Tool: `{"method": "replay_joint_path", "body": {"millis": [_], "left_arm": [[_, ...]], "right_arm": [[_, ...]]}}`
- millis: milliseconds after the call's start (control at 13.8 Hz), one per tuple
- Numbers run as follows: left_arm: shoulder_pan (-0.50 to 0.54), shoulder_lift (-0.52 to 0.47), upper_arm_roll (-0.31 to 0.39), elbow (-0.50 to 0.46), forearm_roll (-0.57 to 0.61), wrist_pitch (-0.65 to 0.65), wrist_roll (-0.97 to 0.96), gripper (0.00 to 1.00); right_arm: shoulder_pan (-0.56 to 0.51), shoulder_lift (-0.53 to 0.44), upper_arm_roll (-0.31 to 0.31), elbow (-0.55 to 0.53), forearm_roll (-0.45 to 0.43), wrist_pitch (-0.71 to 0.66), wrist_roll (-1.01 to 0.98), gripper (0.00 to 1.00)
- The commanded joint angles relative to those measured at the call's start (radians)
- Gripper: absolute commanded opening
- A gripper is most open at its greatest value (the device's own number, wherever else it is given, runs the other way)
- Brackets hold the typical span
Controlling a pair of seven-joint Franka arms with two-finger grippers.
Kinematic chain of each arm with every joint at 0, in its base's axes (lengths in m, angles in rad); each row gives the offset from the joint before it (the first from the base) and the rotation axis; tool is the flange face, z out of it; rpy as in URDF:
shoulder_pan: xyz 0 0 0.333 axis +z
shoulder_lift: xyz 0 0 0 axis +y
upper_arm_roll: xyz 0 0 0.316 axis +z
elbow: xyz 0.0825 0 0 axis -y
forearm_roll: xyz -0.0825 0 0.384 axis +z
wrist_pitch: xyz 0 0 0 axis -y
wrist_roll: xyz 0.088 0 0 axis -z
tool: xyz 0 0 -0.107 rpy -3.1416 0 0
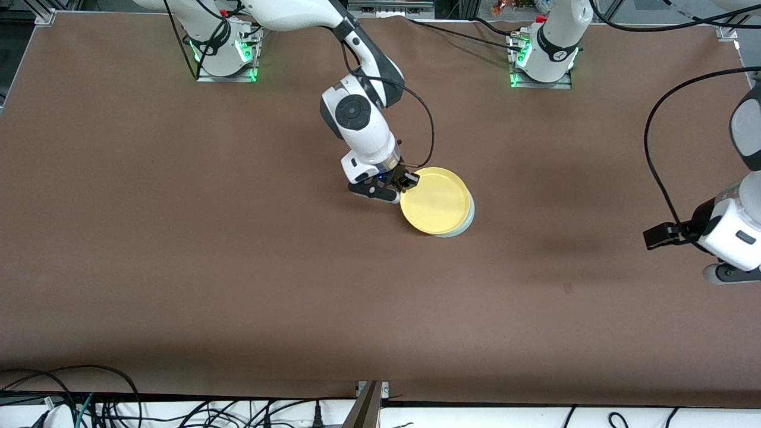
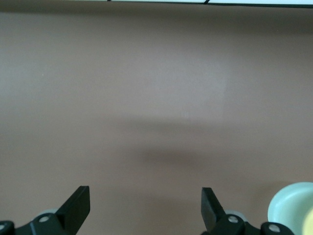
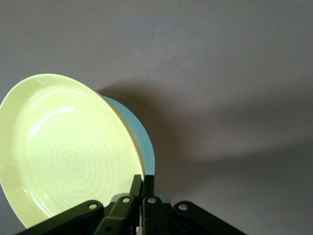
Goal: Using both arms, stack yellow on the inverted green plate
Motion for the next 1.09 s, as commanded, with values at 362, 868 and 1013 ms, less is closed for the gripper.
{"method": "replay_joint_path", "body": {"millis": [362, 868, 1013], "left_arm": [[0.026, -0.340, -0.101, -0.364, -0.046, -0.017, 0.019, 1.00], [0.012, -0.491, -0.068, -0.543, -0.087, 0.141, 0.013, 1.00], [0.009, -0.542, -0.069, -0.607, -0.085, 0.143, 0.021, 1.00]], "right_arm": [[0.055, 0.024, -0.014, -0.002, 0.024, 0.044, 0.043, 0.00], [0.078, 0.080, -0.014, 0.002, 0.022, 0.115, 0.057, 0.00], [0.078, 0.093, -0.014, 0.005, 0.022, 0.115, 0.055, 0.00]]}}
